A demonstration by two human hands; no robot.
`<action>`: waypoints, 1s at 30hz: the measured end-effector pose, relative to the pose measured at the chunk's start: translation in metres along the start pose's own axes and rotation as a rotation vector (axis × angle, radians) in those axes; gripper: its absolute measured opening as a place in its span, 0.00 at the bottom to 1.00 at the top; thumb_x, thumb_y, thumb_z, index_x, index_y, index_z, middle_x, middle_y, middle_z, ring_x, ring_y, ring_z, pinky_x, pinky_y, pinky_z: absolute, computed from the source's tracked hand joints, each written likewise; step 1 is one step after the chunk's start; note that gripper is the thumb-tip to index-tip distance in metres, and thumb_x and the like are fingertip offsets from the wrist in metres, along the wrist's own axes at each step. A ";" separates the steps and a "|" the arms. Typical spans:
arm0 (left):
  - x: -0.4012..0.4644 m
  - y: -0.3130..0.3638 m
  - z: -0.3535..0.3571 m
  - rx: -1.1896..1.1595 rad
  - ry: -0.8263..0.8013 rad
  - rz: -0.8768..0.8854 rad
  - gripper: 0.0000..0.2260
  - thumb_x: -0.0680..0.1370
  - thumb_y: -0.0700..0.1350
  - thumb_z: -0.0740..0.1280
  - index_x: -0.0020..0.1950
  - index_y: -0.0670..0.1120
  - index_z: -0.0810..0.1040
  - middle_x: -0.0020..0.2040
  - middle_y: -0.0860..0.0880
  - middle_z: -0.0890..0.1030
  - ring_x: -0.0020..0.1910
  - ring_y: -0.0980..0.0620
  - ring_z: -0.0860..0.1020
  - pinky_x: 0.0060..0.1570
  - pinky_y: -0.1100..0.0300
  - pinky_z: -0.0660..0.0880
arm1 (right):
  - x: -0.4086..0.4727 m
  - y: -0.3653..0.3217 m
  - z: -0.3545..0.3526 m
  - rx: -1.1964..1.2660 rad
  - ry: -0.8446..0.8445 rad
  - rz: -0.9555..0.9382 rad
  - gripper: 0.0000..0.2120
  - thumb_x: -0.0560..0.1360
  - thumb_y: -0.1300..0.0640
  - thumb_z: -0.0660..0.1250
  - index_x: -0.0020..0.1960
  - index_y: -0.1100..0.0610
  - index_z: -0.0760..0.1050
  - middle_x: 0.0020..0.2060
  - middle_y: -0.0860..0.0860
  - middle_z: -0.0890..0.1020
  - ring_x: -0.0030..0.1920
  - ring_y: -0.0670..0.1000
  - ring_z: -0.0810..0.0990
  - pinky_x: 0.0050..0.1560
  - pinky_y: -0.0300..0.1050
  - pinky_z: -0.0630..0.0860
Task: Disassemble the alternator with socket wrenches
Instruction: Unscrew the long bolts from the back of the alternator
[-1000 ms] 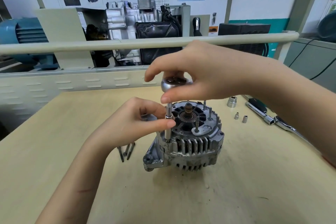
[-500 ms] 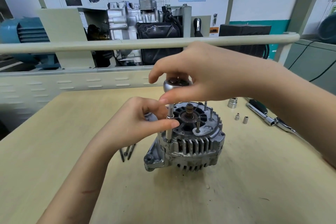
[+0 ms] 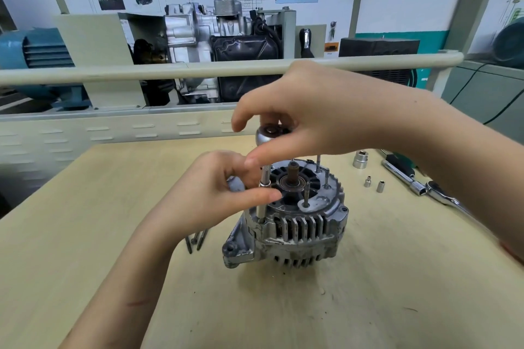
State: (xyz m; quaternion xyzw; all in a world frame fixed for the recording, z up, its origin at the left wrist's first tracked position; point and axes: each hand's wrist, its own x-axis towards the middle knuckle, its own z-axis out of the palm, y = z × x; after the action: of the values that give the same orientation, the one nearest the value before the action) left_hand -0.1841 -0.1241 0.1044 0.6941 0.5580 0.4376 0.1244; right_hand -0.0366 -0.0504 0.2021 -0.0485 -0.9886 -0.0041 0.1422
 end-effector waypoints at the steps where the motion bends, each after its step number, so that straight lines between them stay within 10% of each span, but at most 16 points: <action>1: 0.000 0.001 0.001 -0.007 0.008 -0.012 0.19 0.61 0.59 0.71 0.29 0.42 0.73 0.25 0.55 0.72 0.28 0.61 0.68 0.30 0.72 0.64 | 0.000 -0.001 0.001 0.001 0.007 -0.010 0.21 0.70 0.41 0.66 0.55 0.54 0.76 0.32 0.43 0.77 0.32 0.35 0.72 0.35 0.31 0.66; 6: 0.001 -0.003 -0.004 -0.039 -0.080 -0.046 0.19 0.64 0.60 0.72 0.38 0.44 0.81 0.39 0.50 0.83 0.40 0.54 0.79 0.42 0.62 0.75 | -0.001 0.001 0.001 0.049 0.002 -0.029 0.16 0.72 0.47 0.67 0.55 0.55 0.77 0.35 0.35 0.73 0.37 0.33 0.73 0.41 0.27 0.66; 10: 0.001 -0.002 -0.006 -0.099 -0.135 -0.047 0.10 0.67 0.53 0.72 0.41 0.48 0.83 0.42 0.58 0.84 0.44 0.60 0.80 0.42 0.69 0.74 | -0.001 0.003 0.003 0.104 0.020 -0.066 0.13 0.72 0.53 0.68 0.55 0.56 0.78 0.42 0.46 0.81 0.46 0.44 0.75 0.43 0.32 0.70; 16: -0.001 0.001 -0.004 -0.045 -0.041 -0.029 0.21 0.65 0.57 0.74 0.35 0.38 0.80 0.38 0.38 0.81 0.42 0.39 0.78 0.46 0.41 0.73 | 0.002 0.001 0.003 0.084 0.022 -0.067 0.15 0.72 0.49 0.66 0.54 0.56 0.78 0.37 0.39 0.77 0.41 0.37 0.75 0.42 0.30 0.70; 30: -0.001 0.002 -0.009 -0.104 -0.166 -0.046 0.14 0.66 0.51 0.70 0.40 0.40 0.82 0.41 0.57 0.84 0.43 0.61 0.81 0.45 0.71 0.73 | 0.002 -0.002 0.006 0.111 0.031 -0.127 0.13 0.71 0.51 0.67 0.52 0.56 0.79 0.35 0.36 0.73 0.37 0.31 0.71 0.42 0.26 0.67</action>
State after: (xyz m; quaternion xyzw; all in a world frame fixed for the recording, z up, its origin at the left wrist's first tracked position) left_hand -0.1895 -0.1286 0.1104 0.7076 0.5378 0.4041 0.2162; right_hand -0.0400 -0.0525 0.1966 0.0225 -0.9861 0.0412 0.1593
